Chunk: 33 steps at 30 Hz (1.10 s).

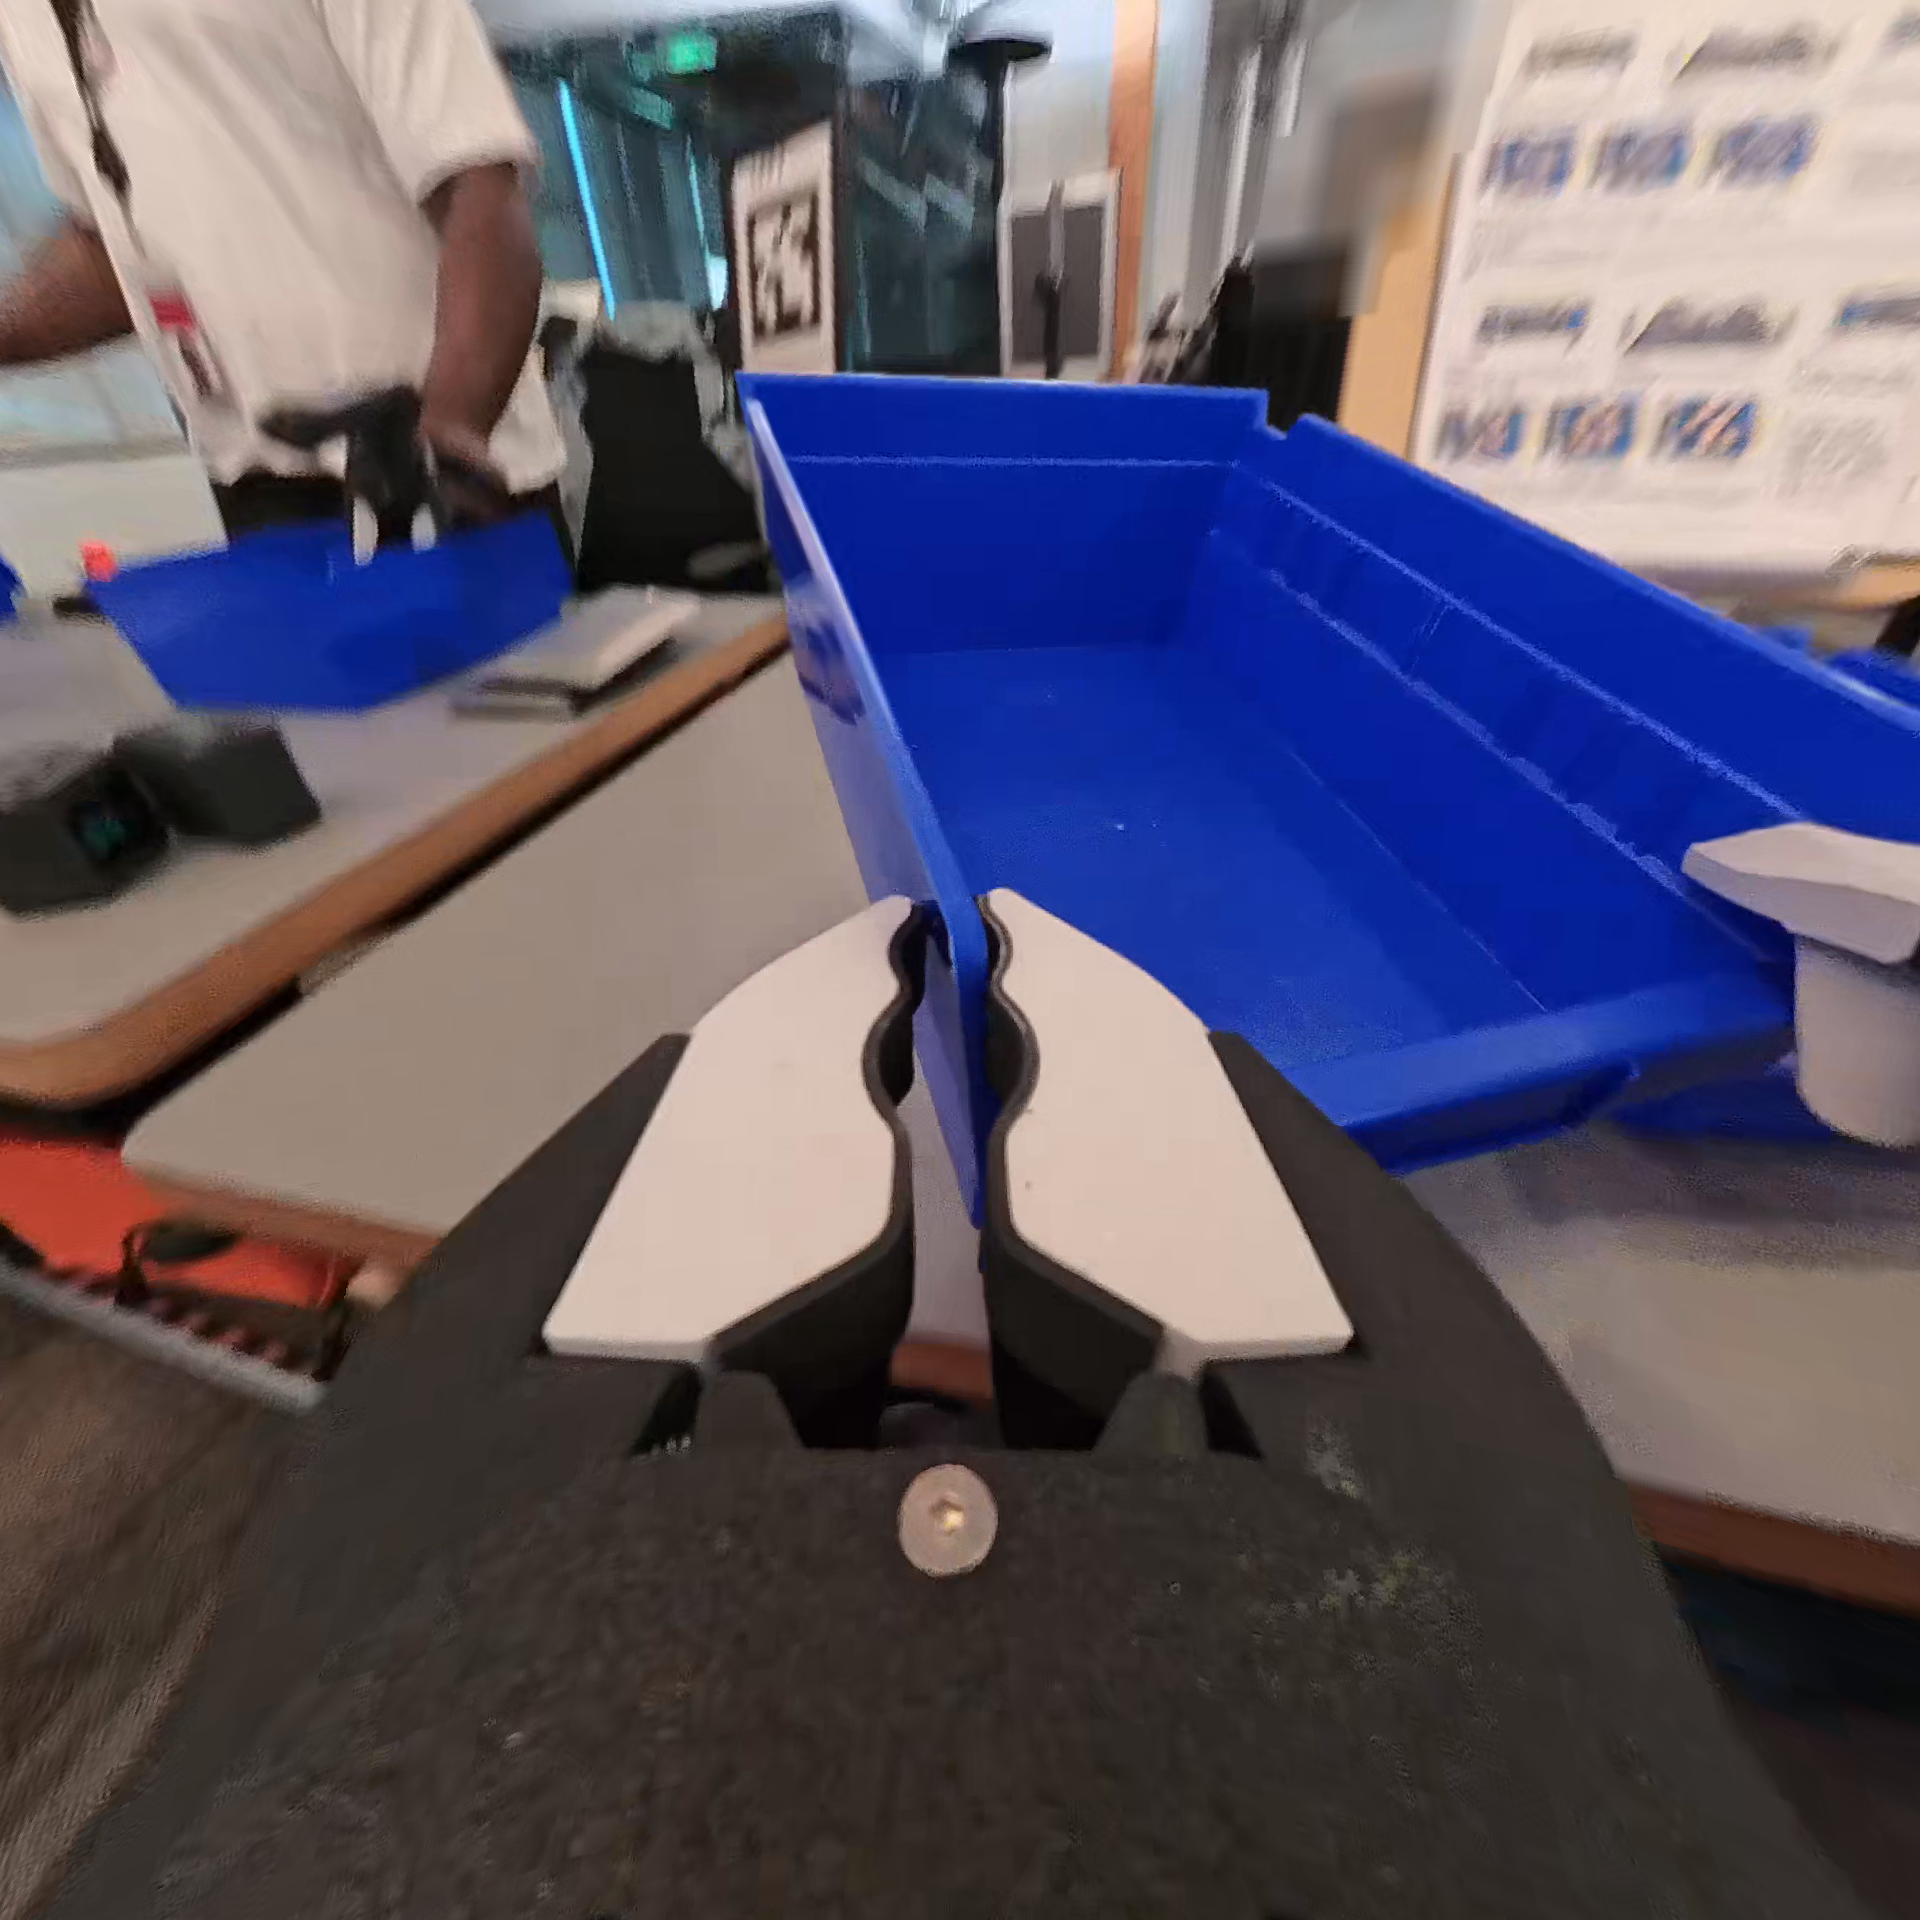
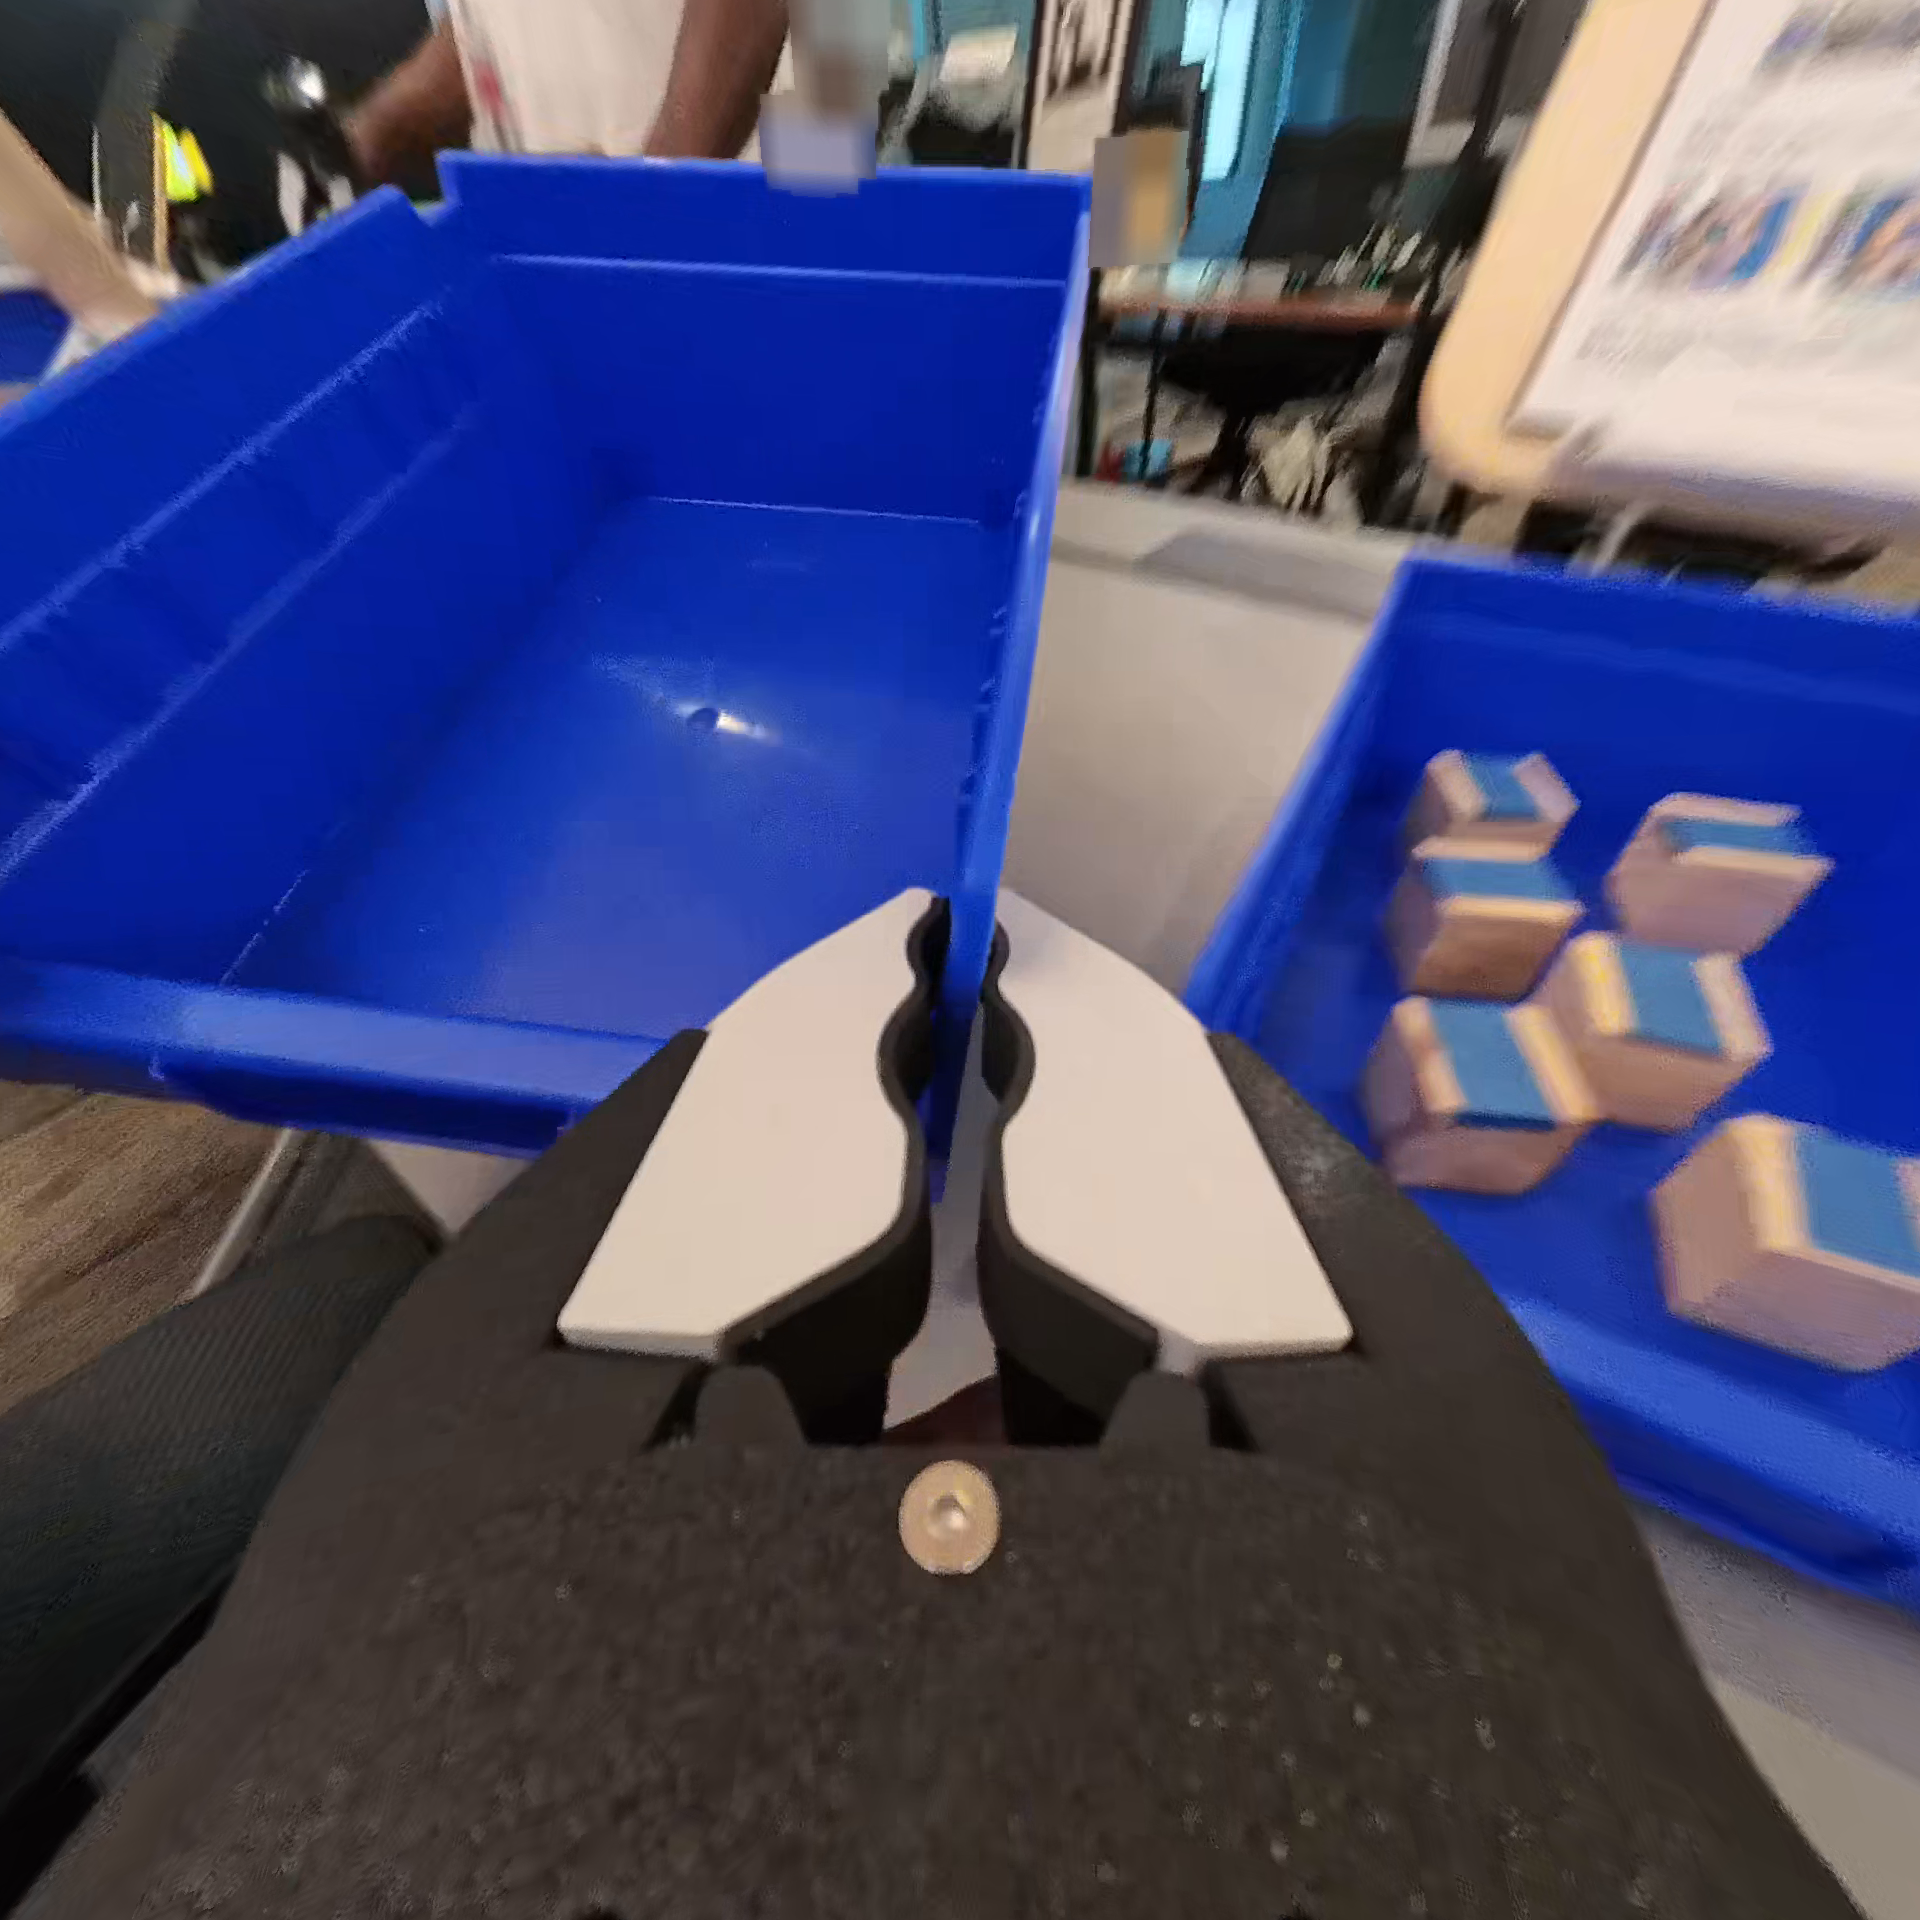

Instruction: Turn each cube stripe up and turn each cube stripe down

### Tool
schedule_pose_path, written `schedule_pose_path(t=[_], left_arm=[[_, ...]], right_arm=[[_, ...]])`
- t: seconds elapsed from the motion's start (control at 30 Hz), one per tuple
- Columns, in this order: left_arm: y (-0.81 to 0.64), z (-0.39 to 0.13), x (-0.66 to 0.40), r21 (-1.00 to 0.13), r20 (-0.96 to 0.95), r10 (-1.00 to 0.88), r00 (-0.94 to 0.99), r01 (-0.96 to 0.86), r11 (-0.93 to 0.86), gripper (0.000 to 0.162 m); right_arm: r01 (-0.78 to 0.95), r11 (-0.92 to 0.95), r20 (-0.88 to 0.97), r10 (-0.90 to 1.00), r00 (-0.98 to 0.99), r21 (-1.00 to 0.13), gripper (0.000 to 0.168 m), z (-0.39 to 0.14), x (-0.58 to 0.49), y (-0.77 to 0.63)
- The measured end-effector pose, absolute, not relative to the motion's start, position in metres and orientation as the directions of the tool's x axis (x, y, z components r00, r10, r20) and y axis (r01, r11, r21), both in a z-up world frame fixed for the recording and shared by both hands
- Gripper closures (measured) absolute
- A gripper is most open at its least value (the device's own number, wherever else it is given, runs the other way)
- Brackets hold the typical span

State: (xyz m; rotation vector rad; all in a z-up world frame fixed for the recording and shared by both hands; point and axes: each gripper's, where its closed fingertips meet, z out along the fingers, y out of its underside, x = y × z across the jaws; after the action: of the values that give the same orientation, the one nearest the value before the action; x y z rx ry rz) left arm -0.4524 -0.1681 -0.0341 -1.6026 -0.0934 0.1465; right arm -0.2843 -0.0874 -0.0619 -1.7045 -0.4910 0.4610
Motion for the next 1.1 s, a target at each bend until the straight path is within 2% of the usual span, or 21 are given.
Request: schedule_pose_path(t=[0.17,0.3,0.47,0.57,0.67,0.8,0.93,1.07,1.1], left_arm=[[-0.125,0.047,-0.363,-0.991,-0.076,-0.036,0.996,-0.072,0.114,0.155],[-0.082,0.067,-0.25,-0.982,-0.163,-0.202,0.966,-0.14,0.123,0.156],[-0.052,0.029,-0.1,-0.989,-0.14,-0.399,0.906,-0.148,0.01,0.156],[-0.042,-0.003,-0.024,-0.986,-0.12,-0.454,0.883,-0.16,-0.049,0.157],[-0.037,-0.035,0.028,-0.984,-0.053,-0.471,0.881,-0.127,-0.126,0.157],[-0.034,-0.072,0.066,-0.982,0.016,-0.465,0.885,-0.073,-0.173,0.156],[-0.028,-0.109,0.079,-0.956,0.009,-0.501,0.865,-0.14,-0.259,0.153],[-0.029,-0.119,0.08,-0.937,-0.019,-0.548,0.837,-0.206,-0.282,0.149],[-0.035,-0.117,0.079,-0.934,-0.022,-0.577,0.817,-0.223,-0.28,0.134]], right_arm=[[0.024,0.003,0.023,0.41,0.912,-1.0,0.163,0.024,-0.185,-0.077],[0.036,0.033,0.042,0.203,0.978,-0.999,0.164,0.046,-0.065,-0.071],[0.002,-0.13,0.001,0.01,1.0,-0.992,0.164,0.005,0.083,-0.081],[-0.031,-0.218,-0.012,-0.087,0.996,-0.976,0.164,-0.026,0.157,-0.086],[-0.035,-0.291,-0.004,-0.107,0.994,-0.956,0.165,-0.054,0.211,-0.084],[-0.02,-0.362,-0.004,-0.045,0.999,-0.932,0.164,-0.09,0.252,-0.071],[-0.032,-0.421,-0.028,-0.017,0.999,-0.907,0.164,-0.122,0.265,-0.062],[-0.042,-0.398,-0.027,-0.043,0.999,-0.917,0.165,-0.132,0.268,-0.054],[-0.053,-0.399,-0.038,-0.047,0.998,-0.915,0.165,-0.132,0.269,-0.054]])
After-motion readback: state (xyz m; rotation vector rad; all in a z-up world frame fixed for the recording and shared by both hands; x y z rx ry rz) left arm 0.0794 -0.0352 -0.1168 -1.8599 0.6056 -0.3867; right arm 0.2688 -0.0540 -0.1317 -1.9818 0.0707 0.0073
